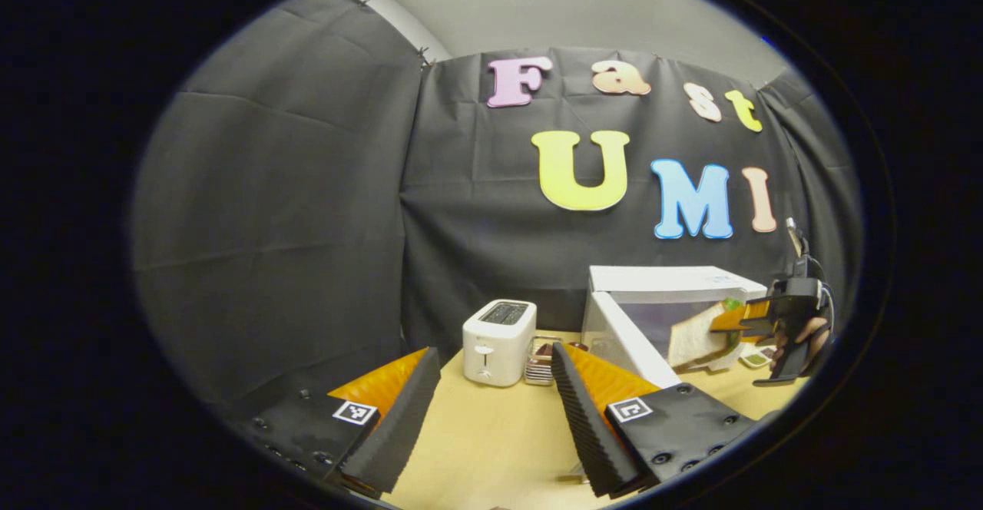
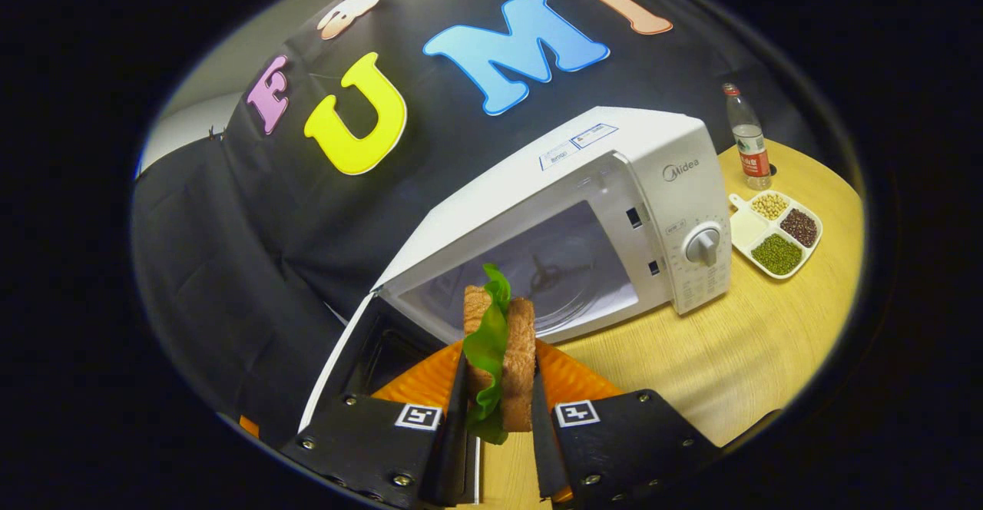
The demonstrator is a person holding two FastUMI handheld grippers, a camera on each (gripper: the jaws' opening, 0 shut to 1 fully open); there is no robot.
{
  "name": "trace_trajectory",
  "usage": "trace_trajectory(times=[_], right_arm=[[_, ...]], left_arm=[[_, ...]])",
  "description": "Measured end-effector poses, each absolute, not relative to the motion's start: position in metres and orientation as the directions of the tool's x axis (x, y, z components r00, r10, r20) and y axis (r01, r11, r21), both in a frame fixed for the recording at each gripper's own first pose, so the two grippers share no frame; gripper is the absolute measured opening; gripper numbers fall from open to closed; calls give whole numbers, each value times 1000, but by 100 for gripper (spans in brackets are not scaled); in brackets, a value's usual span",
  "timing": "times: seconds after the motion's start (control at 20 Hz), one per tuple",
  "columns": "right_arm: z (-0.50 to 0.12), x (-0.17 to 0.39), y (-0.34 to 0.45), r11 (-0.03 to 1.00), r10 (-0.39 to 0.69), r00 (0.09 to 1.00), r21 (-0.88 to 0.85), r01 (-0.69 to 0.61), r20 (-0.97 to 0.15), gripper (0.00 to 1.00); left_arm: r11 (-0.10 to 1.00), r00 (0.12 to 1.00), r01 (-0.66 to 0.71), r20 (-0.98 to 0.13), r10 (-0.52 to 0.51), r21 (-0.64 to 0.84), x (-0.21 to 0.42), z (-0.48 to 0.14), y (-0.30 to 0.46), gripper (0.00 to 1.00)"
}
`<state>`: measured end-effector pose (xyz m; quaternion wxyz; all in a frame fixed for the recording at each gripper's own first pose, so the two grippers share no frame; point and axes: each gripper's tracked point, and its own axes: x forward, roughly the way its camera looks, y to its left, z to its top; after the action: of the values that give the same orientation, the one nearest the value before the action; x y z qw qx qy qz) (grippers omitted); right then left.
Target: Open the microwave oven with the left hand, put the food in, and close the microwave oven.
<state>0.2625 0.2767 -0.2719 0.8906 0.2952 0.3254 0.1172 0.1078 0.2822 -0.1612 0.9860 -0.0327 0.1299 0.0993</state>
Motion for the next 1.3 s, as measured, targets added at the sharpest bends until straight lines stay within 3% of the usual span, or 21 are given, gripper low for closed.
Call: trace_trajectory(times=[0.5,1.1,1.3], right_arm=[[-316,339,306,804,323,837,595,4,-442,39],[-373,383,311,829,263,855,558,36,-446,39],[-382,387,294,896,158,874,438,69,-460,60]], left_arm=[[981,936,-194,-300,185,1,119,-174,305,94],[974,913,-227,-342,221,22,107,-195,328,94],[974,911,-222,-347,222,41,107,-198,328,94]])
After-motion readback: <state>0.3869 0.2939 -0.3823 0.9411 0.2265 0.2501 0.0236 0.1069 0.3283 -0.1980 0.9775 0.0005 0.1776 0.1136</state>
